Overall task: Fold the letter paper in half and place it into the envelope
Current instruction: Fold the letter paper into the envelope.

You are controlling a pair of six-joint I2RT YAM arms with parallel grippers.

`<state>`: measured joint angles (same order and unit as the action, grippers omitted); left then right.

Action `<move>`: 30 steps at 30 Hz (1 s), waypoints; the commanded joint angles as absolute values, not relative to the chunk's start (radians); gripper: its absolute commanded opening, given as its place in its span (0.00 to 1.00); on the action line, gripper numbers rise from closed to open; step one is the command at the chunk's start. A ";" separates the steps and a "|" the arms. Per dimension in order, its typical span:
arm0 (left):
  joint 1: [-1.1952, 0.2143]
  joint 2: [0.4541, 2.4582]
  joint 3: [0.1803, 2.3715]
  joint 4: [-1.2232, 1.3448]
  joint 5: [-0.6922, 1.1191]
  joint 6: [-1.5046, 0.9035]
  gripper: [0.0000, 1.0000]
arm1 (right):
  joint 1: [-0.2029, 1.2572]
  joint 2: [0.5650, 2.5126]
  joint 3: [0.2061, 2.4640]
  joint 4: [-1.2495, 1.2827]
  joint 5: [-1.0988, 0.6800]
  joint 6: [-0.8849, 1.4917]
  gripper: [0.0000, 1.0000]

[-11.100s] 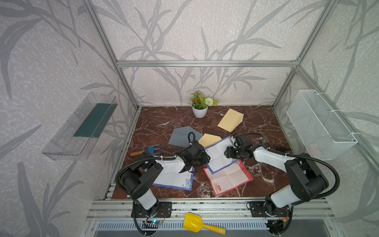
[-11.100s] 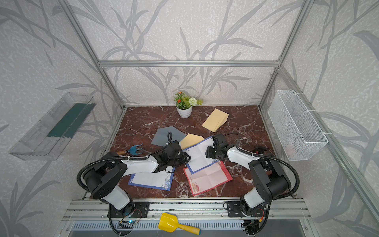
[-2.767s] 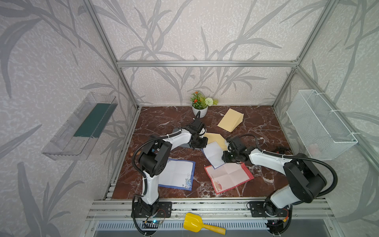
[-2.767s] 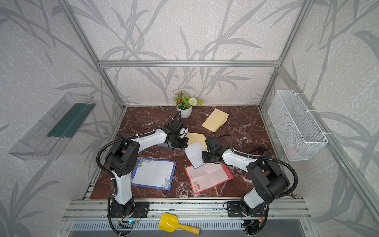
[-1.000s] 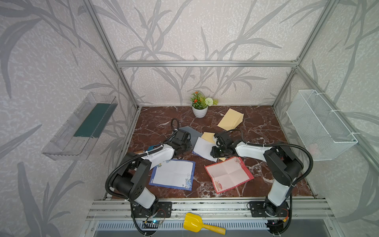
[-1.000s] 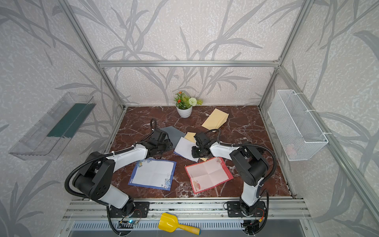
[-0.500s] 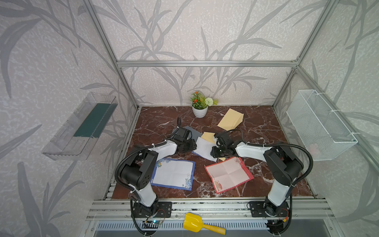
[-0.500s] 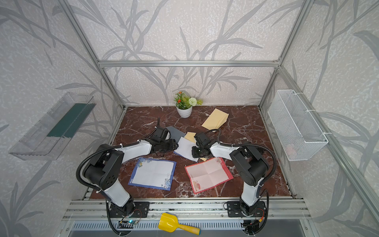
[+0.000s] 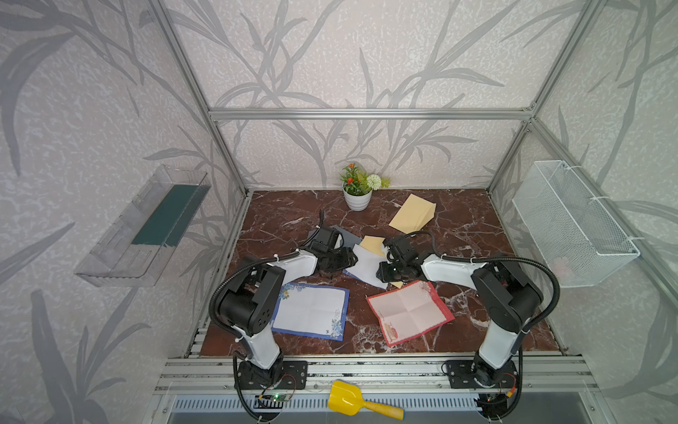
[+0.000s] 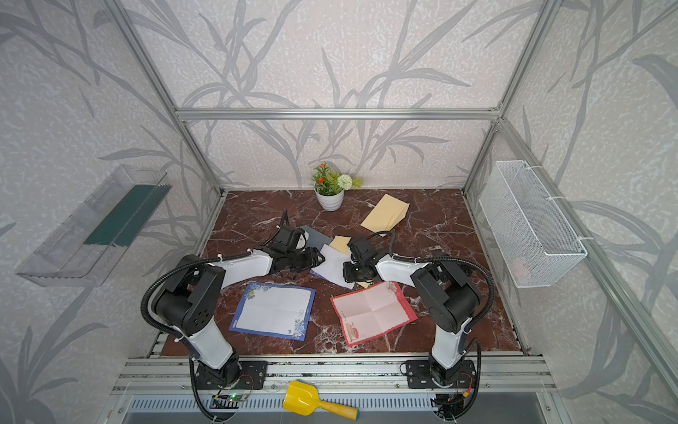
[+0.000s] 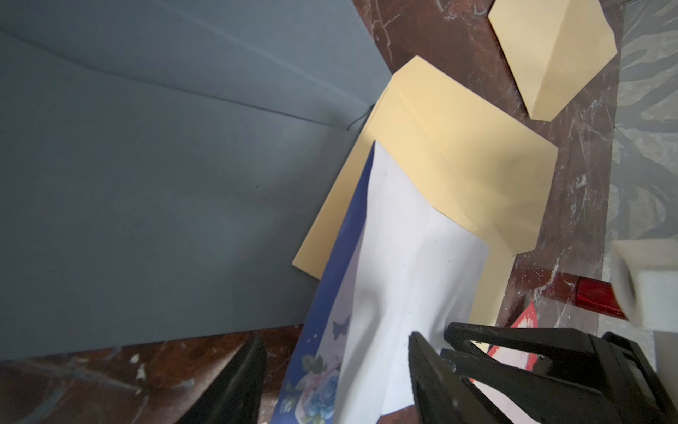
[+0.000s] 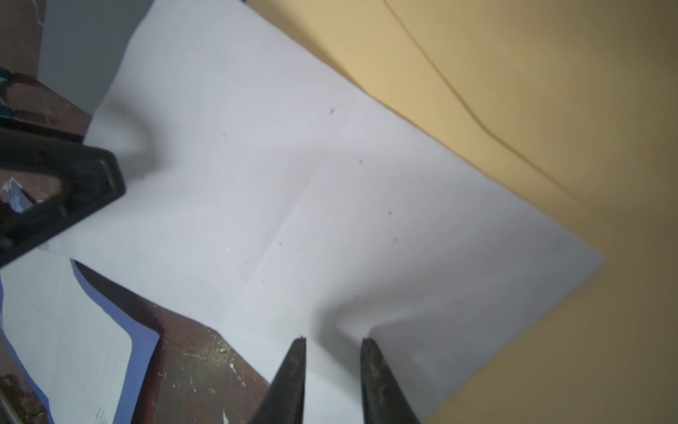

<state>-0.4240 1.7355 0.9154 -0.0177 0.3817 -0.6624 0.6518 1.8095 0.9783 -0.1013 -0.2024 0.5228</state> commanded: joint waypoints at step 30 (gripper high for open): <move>-0.449 1.605 0.869 0.097 0.523 -0.798 0.59 | 0.652 1.842 0.961 -0.108 -0.218 0.526 0.27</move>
